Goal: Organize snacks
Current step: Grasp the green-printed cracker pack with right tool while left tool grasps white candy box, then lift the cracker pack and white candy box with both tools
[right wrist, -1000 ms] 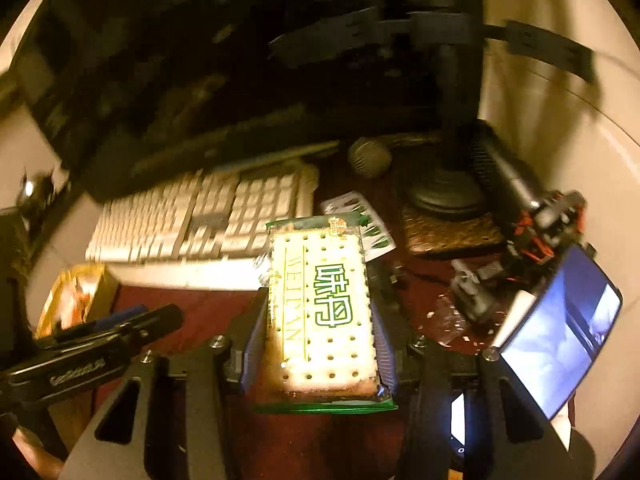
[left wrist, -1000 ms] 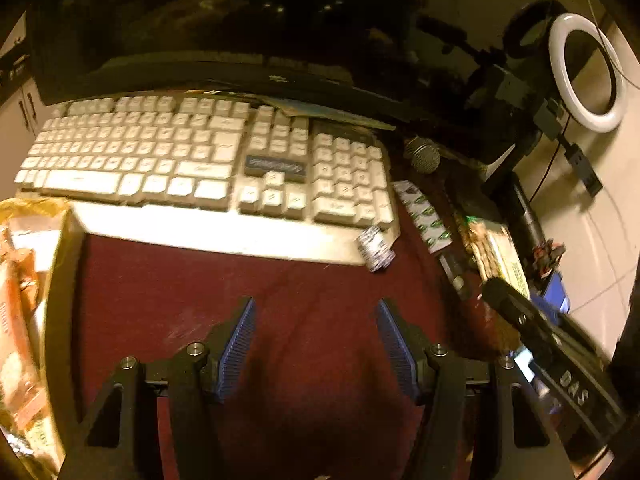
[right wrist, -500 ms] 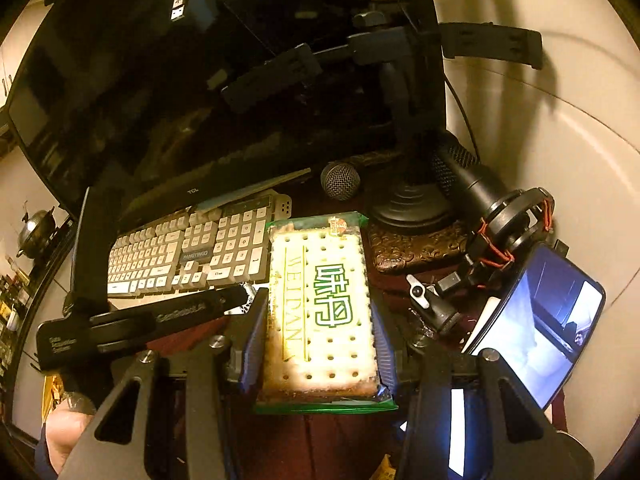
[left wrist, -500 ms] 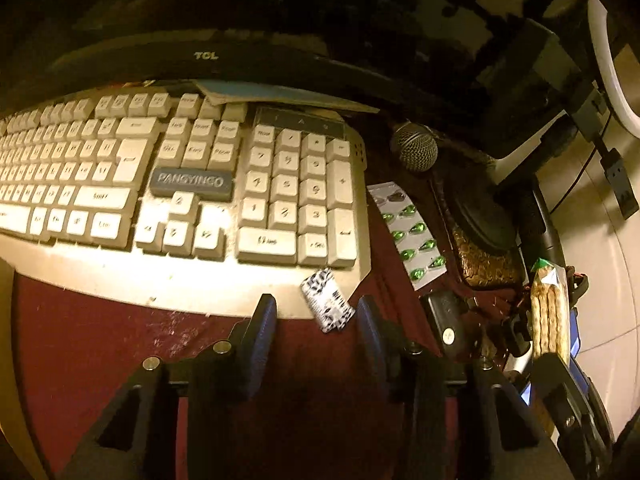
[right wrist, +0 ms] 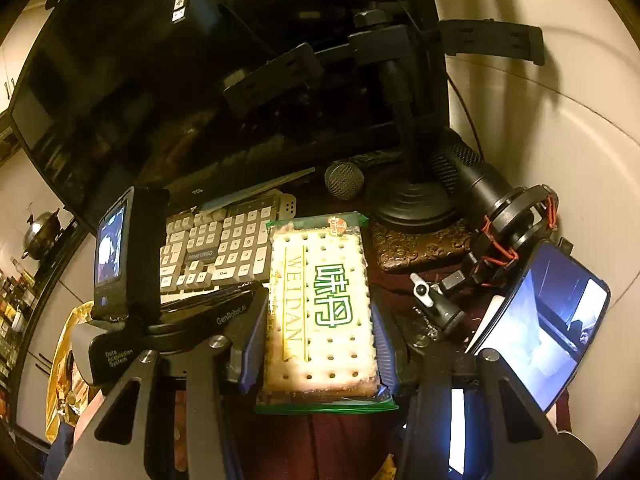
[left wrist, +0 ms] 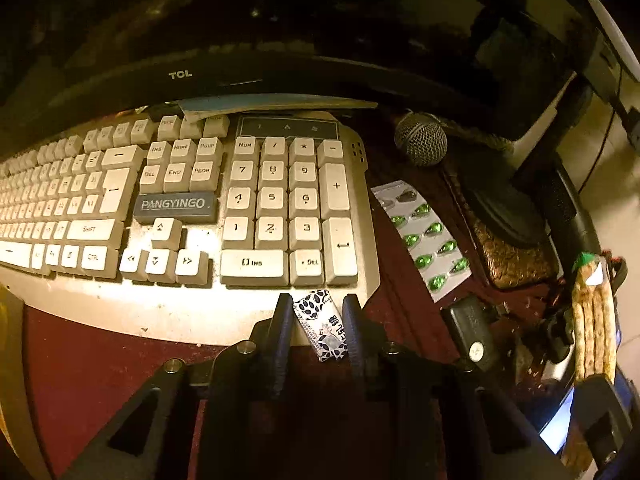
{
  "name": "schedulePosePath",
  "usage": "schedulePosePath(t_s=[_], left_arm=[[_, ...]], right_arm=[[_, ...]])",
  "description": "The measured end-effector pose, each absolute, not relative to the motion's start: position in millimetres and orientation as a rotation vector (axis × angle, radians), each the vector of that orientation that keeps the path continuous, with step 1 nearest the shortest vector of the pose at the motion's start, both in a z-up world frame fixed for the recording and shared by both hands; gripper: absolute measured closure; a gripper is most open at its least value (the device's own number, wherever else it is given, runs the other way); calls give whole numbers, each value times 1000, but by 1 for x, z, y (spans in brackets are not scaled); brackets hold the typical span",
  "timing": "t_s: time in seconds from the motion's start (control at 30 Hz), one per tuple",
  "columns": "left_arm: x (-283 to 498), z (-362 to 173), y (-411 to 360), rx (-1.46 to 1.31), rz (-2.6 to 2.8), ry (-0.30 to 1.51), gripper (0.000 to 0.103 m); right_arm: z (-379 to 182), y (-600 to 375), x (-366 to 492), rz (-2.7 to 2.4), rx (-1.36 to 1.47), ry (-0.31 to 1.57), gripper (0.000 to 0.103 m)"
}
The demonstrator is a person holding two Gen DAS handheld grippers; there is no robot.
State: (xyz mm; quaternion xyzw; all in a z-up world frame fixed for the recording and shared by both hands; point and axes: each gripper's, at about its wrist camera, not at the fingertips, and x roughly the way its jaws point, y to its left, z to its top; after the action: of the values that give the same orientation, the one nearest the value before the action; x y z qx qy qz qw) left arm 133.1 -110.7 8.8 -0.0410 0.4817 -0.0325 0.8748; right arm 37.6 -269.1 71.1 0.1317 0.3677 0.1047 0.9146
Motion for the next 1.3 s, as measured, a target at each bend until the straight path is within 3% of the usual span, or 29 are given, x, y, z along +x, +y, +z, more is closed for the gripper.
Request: schedulePosePath(t_s=[0.7,0.97,1.3], left_arm=[[3,14,-34,8,-103,1013,78],[-13,8,-31,22,-106,937,76],[-10,22,-23,-27,-95,842,83]], right_arm=[[27,-180,-6,365,93,883,57],[14,-167,-5,319,2,885,57],[19,-175,-3,321,57,795,57]])
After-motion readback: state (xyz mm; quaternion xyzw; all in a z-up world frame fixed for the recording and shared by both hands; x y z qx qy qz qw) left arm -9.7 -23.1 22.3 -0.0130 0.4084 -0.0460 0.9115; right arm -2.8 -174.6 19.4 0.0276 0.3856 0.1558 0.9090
